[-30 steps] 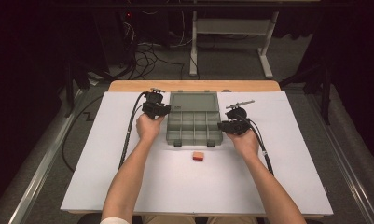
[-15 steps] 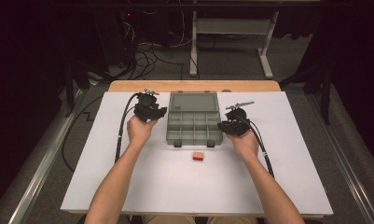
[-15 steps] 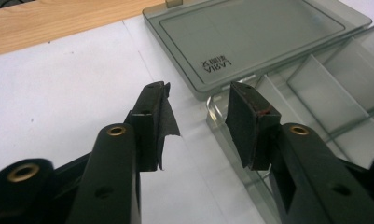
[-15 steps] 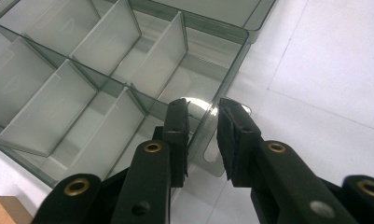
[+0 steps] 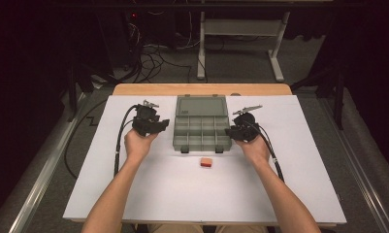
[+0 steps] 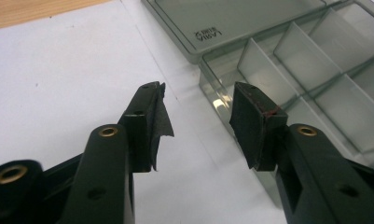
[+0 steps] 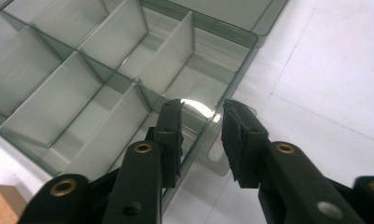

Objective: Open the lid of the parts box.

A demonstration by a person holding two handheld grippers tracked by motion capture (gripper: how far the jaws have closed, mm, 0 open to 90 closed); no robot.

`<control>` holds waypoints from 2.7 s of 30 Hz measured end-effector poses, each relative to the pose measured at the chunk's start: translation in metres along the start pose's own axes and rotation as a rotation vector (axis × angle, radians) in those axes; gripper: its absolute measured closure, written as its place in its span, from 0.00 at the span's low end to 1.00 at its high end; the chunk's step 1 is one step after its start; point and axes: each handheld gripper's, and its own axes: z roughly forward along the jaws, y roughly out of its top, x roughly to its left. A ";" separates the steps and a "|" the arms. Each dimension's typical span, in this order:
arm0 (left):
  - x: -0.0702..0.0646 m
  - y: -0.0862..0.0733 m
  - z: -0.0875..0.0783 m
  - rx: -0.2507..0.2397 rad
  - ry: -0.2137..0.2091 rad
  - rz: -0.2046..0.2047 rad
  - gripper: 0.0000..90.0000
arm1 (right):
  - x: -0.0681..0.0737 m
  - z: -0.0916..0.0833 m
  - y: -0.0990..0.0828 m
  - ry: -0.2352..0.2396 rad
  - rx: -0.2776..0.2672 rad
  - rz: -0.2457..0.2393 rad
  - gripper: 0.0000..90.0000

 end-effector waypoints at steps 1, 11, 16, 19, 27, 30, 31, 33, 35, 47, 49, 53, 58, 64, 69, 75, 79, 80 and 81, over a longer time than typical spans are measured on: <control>0.000 -0.002 -0.002 0.001 0.000 0.003 0.59 | 0.001 -0.001 0.000 -0.002 -0.001 -0.013 0.76; 0.000 -0.032 -0.025 -0.038 -0.023 -0.042 0.55 | 0.008 -0.026 -0.002 0.032 -0.053 -0.027 0.72; 0.001 -0.041 -0.036 -0.052 -0.016 -0.031 0.53 | 0.008 -0.035 -0.009 0.026 -0.046 -0.047 0.69; 0.000 -0.046 -0.041 -0.065 -0.016 -0.027 0.52 | 0.003 -0.041 -0.014 0.026 -0.064 -0.040 0.68; -0.006 -0.060 -0.048 -0.104 -0.009 -0.011 0.49 | -0.002 -0.057 -0.031 0.031 -0.105 -0.031 0.64; -0.008 -0.065 -0.050 -0.117 -0.011 -0.002 0.49 | -0.003 -0.061 -0.037 0.032 -0.122 -0.027 0.62; -0.008 -0.068 -0.050 -0.121 -0.013 -0.001 0.49 | -0.004 -0.062 -0.039 0.035 -0.126 -0.027 0.62; -0.008 -0.073 -0.052 -0.132 -0.020 -0.007 0.48 | -0.005 -0.064 -0.044 0.037 -0.132 -0.021 0.62; -0.008 -0.076 -0.053 -0.134 -0.021 -0.008 0.48 | -0.005 -0.065 -0.046 0.038 -0.135 -0.019 0.61; -0.006 -0.115 -0.065 -0.160 -0.004 -0.036 0.47 | -0.018 -0.081 -0.087 0.029 -0.186 0.019 0.56; -0.006 -0.120 -0.066 -0.170 0.002 -0.044 0.46 | -0.019 -0.083 -0.090 0.028 -0.188 0.025 0.56; -0.008 -0.130 -0.067 -0.178 0.001 -0.042 0.46 | -0.022 -0.089 -0.099 0.021 -0.207 0.021 0.55; -0.009 -0.137 -0.069 -0.191 -0.006 -0.047 0.45 | -0.023 -0.092 -0.106 0.019 -0.221 0.029 0.53; -0.010 -0.143 -0.074 -0.224 -0.013 -0.050 0.44 | -0.026 -0.098 -0.118 0.016 -0.251 0.026 0.51; -0.012 -0.152 -0.078 -0.247 -0.016 -0.054 0.44 | -0.028 -0.106 -0.135 0.017 -0.292 0.030 0.48; -0.012 -0.157 -0.081 -0.269 -0.031 -0.066 0.42 | -0.033 -0.112 -0.154 -0.009 -0.327 0.043 0.44; -0.011 -0.162 -0.083 -0.279 -0.039 -0.069 0.42 | -0.036 -0.115 -0.165 -0.016 -0.353 0.051 0.42; -0.011 -0.162 -0.083 -0.279 -0.039 -0.069 0.42 | -0.036 -0.115 -0.165 -0.016 -0.353 0.051 0.42; -0.010 -0.163 -0.083 -0.283 -0.042 -0.077 0.42 | -0.037 -0.117 -0.169 -0.018 -0.369 0.051 0.41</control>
